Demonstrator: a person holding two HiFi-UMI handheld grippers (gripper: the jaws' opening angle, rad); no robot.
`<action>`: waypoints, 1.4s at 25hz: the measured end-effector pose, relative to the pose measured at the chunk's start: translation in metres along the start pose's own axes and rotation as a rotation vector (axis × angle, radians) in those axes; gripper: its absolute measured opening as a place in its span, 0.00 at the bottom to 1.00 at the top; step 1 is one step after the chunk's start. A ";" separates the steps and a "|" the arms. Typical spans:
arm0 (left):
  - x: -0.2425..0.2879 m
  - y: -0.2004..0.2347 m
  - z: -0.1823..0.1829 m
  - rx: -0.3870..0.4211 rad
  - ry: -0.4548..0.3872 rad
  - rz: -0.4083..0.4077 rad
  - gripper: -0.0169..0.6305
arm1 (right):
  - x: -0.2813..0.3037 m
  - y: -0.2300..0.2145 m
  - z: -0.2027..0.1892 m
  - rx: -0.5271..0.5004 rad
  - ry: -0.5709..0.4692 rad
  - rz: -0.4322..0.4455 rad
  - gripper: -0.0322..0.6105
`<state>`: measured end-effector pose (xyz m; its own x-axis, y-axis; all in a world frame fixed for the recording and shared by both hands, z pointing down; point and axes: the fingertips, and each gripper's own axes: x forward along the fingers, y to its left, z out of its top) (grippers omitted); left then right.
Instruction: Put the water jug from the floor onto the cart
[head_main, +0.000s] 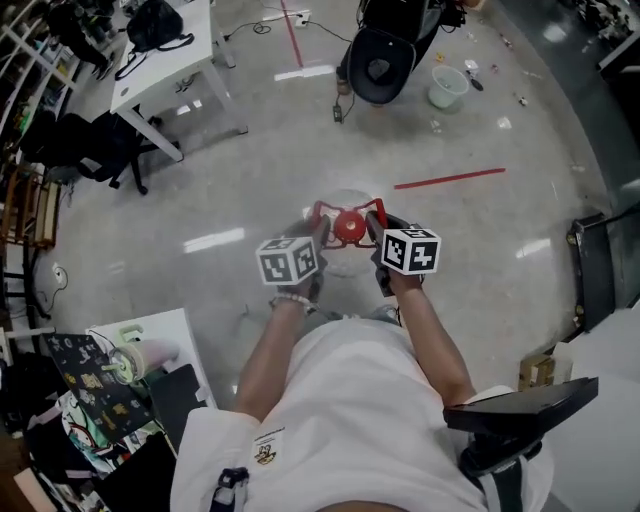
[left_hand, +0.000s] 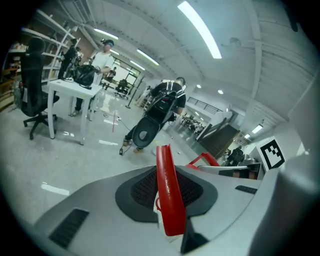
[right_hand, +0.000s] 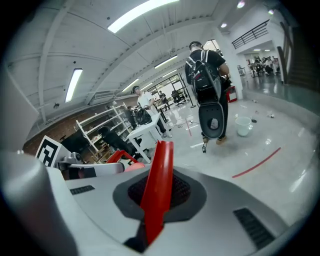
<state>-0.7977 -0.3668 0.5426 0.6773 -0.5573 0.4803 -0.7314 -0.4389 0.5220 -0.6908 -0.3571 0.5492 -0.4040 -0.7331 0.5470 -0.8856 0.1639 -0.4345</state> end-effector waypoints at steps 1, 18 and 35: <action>0.010 -0.013 -0.002 0.010 0.009 -0.015 0.14 | -0.010 -0.013 0.002 0.008 -0.011 -0.015 0.09; 0.143 -0.245 -0.075 0.203 0.205 -0.286 0.14 | -0.202 -0.215 -0.013 0.202 -0.185 -0.271 0.09; 0.247 -0.479 -0.220 0.404 0.437 -0.551 0.14 | -0.407 -0.396 -0.097 0.447 -0.374 -0.532 0.09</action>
<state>-0.2626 -0.1386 0.5662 0.8575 0.1020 0.5042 -0.1997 -0.8372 0.5091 -0.1977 -0.0597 0.5677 0.2226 -0.8248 0.5197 -0.7302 -0.4942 -0.4717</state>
